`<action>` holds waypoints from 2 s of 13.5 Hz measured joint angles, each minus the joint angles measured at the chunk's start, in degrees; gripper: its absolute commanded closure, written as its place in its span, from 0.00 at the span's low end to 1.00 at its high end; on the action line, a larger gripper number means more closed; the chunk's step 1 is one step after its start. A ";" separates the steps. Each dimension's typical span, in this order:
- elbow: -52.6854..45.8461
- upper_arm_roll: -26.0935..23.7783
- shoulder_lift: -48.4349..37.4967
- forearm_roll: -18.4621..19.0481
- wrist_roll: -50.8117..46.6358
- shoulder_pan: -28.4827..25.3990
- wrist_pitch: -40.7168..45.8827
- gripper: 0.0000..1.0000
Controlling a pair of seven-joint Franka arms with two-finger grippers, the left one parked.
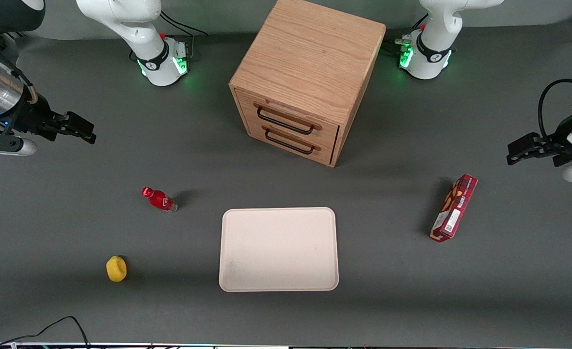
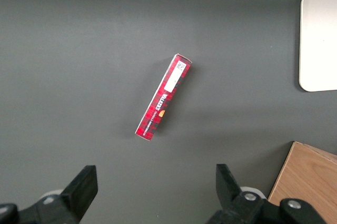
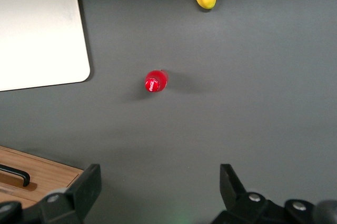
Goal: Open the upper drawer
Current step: 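Move the right gripper toward the upper drawer's black handle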
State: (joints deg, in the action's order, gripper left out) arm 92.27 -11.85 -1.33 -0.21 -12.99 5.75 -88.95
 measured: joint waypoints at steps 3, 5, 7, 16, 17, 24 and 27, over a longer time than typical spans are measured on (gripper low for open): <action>-0.05 -0.02 0.00 0.00 0.02 0.00 0.01 0.00; -0.27 -0.20 0.00 0.00 0.10 -0.18 0.01 0.00; -0.97 -1.73 0.09 -0.07 0.22 -0.68 -0.02 0.00; -11.11 -16.58 14.05 -3.11 6.07 -10.91 -4.84 0.00; -11.76 -17.42 16.28 -3.11 7.26 -12.30 -7.31 0.00; -12.31 -21.50 26.29 -3.11 28.85 -14.88 -10.19 0.00; -11.95 -21.73 28.60 -3.11 33.36 -17.85 -10.16 0.00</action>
State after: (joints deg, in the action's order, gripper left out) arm 80.32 -33.59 27.27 -3.32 20.36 -12.10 -99.11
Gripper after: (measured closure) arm 0.000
